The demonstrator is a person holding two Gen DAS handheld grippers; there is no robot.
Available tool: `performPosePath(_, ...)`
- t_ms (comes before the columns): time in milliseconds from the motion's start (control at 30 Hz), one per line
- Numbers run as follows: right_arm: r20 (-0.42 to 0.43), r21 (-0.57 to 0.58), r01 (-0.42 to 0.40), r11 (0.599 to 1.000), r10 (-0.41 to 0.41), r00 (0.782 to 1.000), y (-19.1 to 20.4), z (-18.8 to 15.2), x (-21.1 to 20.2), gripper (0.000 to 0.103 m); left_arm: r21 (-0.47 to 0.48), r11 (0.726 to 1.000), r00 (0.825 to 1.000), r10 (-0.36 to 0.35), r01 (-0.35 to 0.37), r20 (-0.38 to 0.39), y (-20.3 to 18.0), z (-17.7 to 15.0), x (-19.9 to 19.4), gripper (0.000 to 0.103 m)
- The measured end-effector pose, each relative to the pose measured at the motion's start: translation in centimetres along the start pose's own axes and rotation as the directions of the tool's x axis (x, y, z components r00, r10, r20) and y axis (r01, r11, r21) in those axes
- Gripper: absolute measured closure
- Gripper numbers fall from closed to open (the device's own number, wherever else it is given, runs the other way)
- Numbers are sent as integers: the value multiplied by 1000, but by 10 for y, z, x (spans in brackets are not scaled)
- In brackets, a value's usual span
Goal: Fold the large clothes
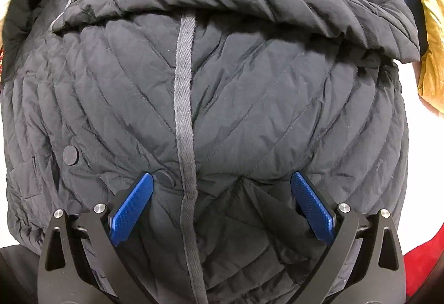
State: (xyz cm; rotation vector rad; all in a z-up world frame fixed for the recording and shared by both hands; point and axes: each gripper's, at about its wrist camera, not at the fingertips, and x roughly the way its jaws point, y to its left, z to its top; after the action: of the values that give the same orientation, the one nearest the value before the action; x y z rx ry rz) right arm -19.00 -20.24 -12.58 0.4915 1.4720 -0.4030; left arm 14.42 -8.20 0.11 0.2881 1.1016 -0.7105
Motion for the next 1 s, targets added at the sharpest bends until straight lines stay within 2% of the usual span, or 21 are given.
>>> performPosePath(100,2,0,-1,1000,1,1000,0,0,0,5,107,992,997,-70,67,27,-30,-35,-21,93)
performPosePath(200,7,0,-1,1000,1,1000,2,0,0,5,120,984,991,-134,134,-10,-41,-72,-21,93)
performPosePath(267,13,1,0,1000,0,1000,4,0,2,5,96,988,992,-113,118,-63,-36,-92,-8,93)
performPosePath(333,16,2,0,1000,0,1000,5,-1,2,5,132,988,994,-66,77,-91,-36,-109,3,93)
performPosePath(400,14,3,-2,1000,2,1000,5,-1,0,5,158,984,992,-69,85,-106,-41,-124,4,93)
performPosePath(567,-7,3,-14,1000,14,1000,1,3,-3,5,168,983,986,-49,76,-160,-32,-132,16,93)
performPosePath(667,8,18,-35,999,35,999,-1,6,-13,5,160,985,987,-36,61,-158,-30,-133,15,93)
performPosePath(733,75,23,-97,995,95,993,-2,9,-31,5,145,988,988,-37,59,-152,-32,-131,13,92)
performPosePath(833,200,-3,-170,985,168,965,0,21,-66,5,159,986,990,-18,41,-142,-34,-132,10,91)
performPosePath(967,296,-5,-258,966,248,922,-2,59,-92,5,140,989,990,-18,38,-139,-36,-132,10,89)
performPosePath(1000,318,18,-306,952,285,904,-6,80,-96,5,133,990,990,-20,39,-138,-34,-131,9,89)
